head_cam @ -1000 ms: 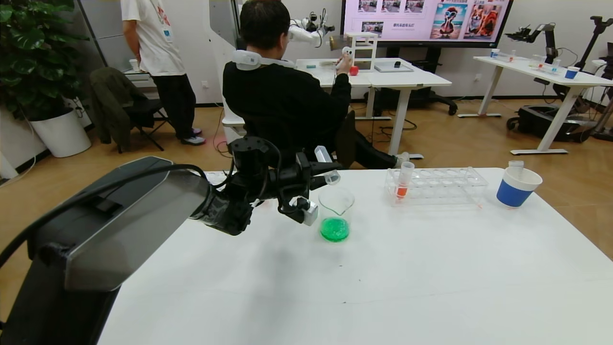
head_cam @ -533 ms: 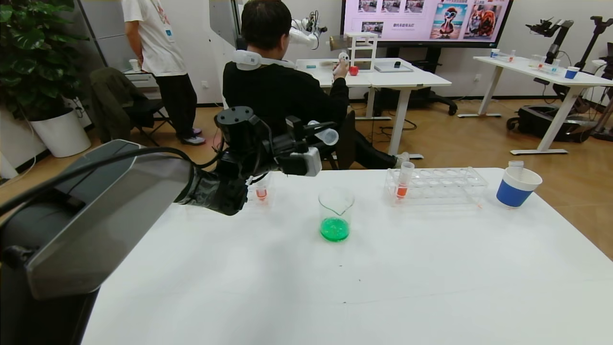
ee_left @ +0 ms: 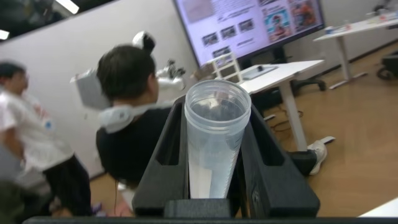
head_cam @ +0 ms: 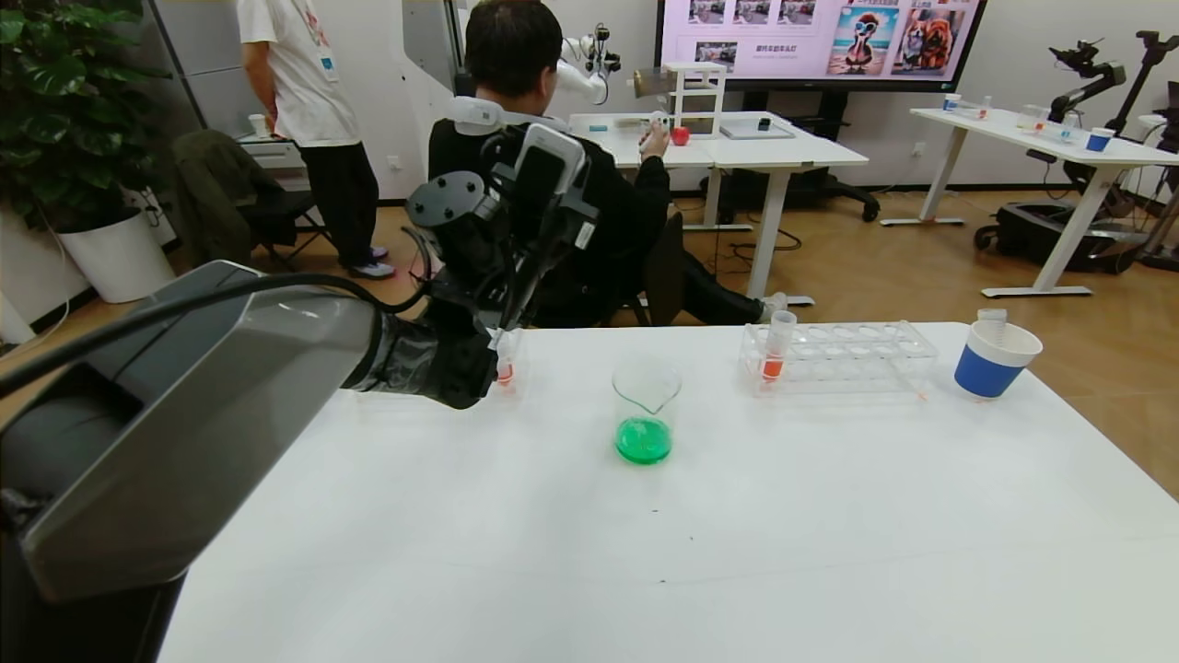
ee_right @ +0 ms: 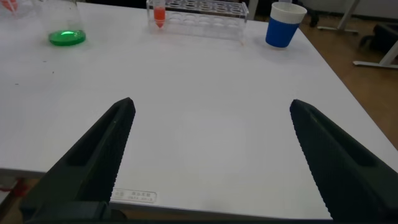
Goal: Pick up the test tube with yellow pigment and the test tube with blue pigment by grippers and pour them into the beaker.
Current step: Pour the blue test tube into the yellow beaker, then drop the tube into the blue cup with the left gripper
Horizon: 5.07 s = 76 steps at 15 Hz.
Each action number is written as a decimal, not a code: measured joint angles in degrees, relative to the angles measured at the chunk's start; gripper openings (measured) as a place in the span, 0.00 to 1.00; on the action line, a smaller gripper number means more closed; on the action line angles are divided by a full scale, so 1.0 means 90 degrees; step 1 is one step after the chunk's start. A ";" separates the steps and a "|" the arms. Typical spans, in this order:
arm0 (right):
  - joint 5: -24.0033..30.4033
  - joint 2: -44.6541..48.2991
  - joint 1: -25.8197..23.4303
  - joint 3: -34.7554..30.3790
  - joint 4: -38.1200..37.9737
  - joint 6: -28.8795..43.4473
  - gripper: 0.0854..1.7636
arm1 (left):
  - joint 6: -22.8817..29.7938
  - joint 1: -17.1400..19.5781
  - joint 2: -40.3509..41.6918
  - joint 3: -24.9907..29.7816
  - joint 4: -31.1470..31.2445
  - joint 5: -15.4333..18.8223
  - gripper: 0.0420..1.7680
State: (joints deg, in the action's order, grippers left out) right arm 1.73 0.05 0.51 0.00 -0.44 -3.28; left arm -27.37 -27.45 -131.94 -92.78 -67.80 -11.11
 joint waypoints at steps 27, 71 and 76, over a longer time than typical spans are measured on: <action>0.0000 0.0000 0.0000 0.0000 0.0000 -0.0003 0.98 | 0.3117 0.4389 0.1877 0.3366 0.1119 0.0405 0.28; 0.0000 0.0000 0.0000 0.0000 0.0000 0.0000 0.98 | 0.2785 0.2681 0.4768 0.4779 0.1602 0.0439 0.99; 0.0000 0.0000 0.0000 0.0000 0.0000 0.0000 0.98 | 0.2555 0.2698 0.7050 0.6267 0.2079 0.0490 0.99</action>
State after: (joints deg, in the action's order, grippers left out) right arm 1.73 0.05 0.51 0.00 -0.44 -3.28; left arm -4.38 -3.17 -68.49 -36.38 -49.09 -6.69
